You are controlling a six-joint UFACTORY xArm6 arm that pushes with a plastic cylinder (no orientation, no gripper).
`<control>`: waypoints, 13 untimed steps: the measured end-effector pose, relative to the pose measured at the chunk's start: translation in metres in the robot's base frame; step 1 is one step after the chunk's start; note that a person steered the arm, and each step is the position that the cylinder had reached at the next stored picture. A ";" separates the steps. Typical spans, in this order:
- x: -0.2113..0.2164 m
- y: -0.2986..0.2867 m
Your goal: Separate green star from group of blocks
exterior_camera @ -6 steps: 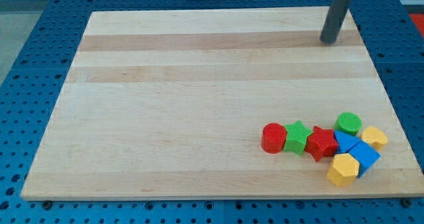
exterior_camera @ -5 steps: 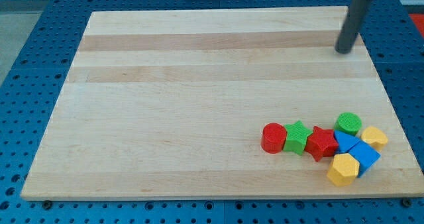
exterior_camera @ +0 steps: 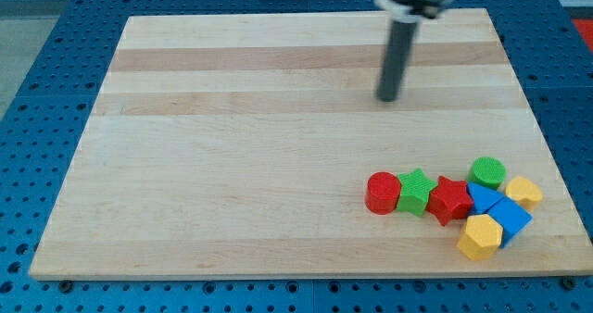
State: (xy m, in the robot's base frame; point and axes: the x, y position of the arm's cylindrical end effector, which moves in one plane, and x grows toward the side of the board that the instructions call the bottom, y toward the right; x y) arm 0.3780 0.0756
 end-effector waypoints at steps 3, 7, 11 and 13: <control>0.219 -0.088; 0.088 -0.026; 0.211 -0.028; 0.212 0.057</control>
State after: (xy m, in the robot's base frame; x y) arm 0.5903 0.1329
